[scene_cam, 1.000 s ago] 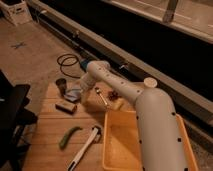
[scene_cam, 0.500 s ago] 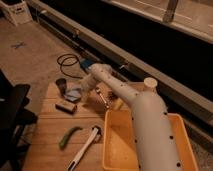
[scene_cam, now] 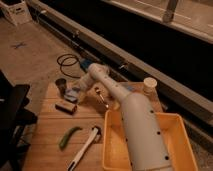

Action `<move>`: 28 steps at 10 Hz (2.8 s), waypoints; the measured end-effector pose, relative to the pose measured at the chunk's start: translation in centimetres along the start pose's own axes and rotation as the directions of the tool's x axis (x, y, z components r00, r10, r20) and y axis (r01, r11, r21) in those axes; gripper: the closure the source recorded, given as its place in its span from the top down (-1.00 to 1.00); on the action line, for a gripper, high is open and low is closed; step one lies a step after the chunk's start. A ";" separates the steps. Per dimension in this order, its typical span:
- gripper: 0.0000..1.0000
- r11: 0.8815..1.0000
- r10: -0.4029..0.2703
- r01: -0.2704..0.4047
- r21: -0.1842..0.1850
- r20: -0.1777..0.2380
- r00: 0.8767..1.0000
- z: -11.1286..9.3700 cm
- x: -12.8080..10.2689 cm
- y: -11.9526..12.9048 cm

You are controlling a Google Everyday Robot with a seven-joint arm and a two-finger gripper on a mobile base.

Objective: Place towel in tray

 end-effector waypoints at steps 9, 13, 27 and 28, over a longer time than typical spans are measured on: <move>-1.00 0.998 -0.052 0.049 -0.032 -0.124 0.991 -6.7 -2.6 1.3; -1.00 0.998 -0.048 0.042 -0.038 -0.174 0.984 -16.3 -3.7 3.9; -1.00 0.885 0.457 -0.466 0.025 -0.240 0.856 -34.2 -5.4 29.8; -0.97 0.860 0.499 -0.510 0.022 -0.240 0.833 -33.8 -4.6 31.2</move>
